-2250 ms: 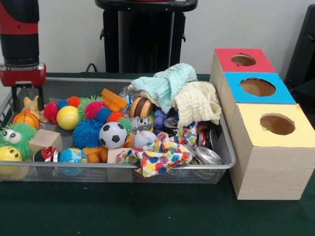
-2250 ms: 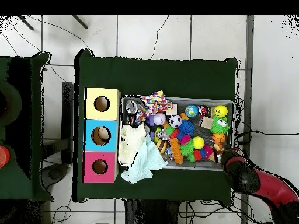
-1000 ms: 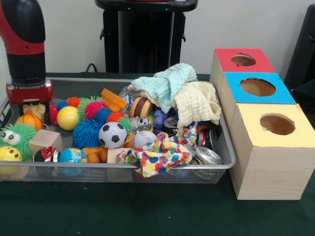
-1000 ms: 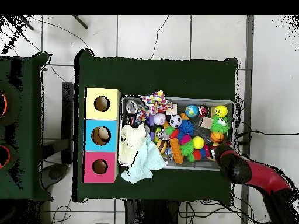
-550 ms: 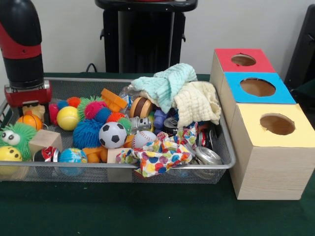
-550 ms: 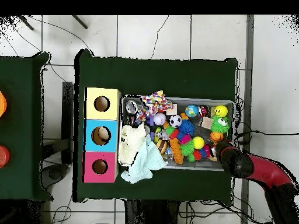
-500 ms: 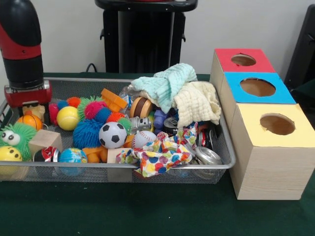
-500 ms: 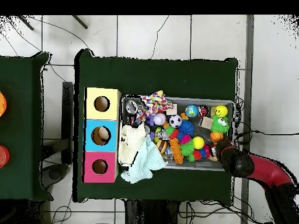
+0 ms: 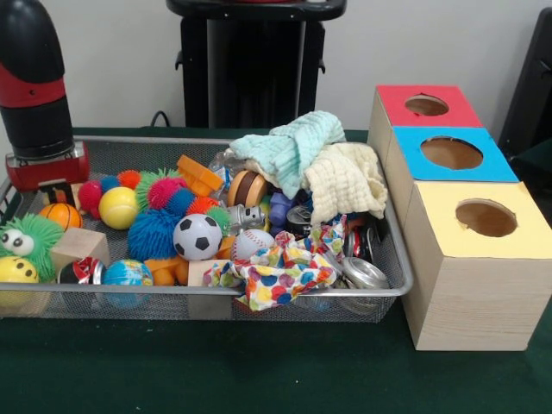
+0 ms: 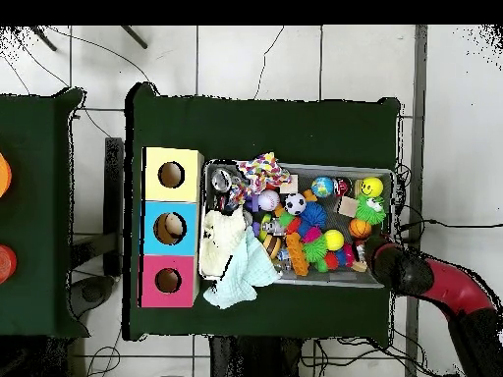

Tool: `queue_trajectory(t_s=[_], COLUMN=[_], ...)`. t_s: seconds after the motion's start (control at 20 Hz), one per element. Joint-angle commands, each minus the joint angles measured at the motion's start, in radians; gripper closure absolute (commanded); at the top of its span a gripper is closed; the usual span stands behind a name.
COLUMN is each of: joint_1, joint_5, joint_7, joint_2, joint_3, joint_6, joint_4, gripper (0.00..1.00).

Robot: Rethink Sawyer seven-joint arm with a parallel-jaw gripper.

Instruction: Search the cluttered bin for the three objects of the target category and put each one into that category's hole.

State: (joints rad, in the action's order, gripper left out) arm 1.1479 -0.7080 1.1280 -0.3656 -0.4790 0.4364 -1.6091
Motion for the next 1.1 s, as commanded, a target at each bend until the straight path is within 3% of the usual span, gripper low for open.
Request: queue_trajectory(t_s=[0.05, 0.3, 0.55, 1.1], joint_1=[0.027, 0.043, 0.061, 0.052], joint_5=[-0.03, -0.005, 0.038, 0.075], joint_7=[-0.16, -0.13, -0.075, -0.032], joint_2=[0.092, 0.009, -0.15, -0.252], joint_3=[-0.059, -0.075, -0.099, -0.108], joint_6=[0.089, 0.11, 0.122, 0.127], joint_4=[0.036, -0.064, -0.21, -0.29], gripper=[1.0, 1.0, 1.0, 1.0])
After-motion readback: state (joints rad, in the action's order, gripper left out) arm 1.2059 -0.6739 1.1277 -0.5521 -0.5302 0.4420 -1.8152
